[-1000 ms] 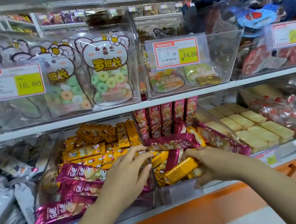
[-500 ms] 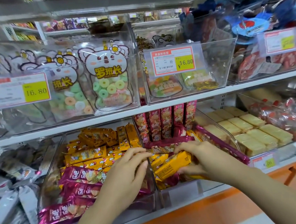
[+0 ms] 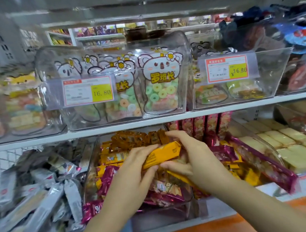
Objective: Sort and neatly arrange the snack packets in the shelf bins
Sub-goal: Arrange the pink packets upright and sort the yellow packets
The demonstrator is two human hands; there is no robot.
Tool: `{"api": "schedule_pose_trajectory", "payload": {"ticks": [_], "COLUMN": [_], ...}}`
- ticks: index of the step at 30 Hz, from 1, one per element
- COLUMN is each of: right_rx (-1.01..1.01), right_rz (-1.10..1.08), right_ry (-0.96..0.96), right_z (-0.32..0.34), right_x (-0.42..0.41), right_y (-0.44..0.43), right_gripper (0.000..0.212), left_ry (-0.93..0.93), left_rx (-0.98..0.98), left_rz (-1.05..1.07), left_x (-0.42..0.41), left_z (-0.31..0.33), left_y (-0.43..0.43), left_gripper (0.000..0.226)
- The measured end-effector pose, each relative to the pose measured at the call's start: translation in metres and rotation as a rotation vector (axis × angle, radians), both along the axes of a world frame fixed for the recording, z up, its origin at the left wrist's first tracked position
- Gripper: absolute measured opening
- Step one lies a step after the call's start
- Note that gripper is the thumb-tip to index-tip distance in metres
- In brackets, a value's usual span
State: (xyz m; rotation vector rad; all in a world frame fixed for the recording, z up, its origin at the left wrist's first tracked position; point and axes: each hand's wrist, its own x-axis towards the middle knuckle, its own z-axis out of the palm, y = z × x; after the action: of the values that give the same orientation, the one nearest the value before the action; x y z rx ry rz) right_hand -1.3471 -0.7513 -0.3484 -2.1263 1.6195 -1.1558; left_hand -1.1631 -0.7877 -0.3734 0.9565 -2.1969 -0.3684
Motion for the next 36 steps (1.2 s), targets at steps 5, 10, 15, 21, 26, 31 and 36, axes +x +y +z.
{"api": "schedule_pose_trajectory", "payload": {"ticks": [5, 10, 15, 21, 26, 31, 36], "right_rx": [0.069, -0.320, -0.402, -0.032, 0.002, -0.040, -0.062], "right_rz": [-0.012, -0.012, 0.093, -0.030, -0.116, -0.135, -0.050], "right_ry": [-0.018, 0.268, 0.165, 0.251, 0.435, 0.544, 0.470], "right_z": [-0.007, -0.007, -0.019, -0.023, -0.034, -0.038, -0.022], "right_x": [0.037, 0.071, 0.094, 0.111, 0.121, 0.114, 0.064], "right_y": [-0.034, -0.048, -0.070, -0.102, -0.115, -0.115, -0.067], "right_gripper": [0.079, 0.048, 0.034, 0.036, 0.047, 0.057, 0.047], "left_ry": [-0.068, -0.182, -0.279, -0.413, -0.420, -0.547, -0.404], "left_rx": [-0.097, -0.082, 0.052, 0.104, 0.091, 0.025, -0.054], "left_rz": [0.320, 0.598, 0.641, 0.584, 0.496, 0.514, 0.483], "left_x": [0.063, 0.095, 0.094, 0.085, 0.094, 0.098, 0.075], "left_z": [0.003, 0.007, 0.006, -0.002, -0.004, 0.004, 0.012], "left_y": [-0.014, -0.038, -0.069, -0.087, -0.088, -0.080, -0.055], "left_gripper": [0.049, 0.034, 0.039, 0.035, 0.033, 0.036, 0.035]}}
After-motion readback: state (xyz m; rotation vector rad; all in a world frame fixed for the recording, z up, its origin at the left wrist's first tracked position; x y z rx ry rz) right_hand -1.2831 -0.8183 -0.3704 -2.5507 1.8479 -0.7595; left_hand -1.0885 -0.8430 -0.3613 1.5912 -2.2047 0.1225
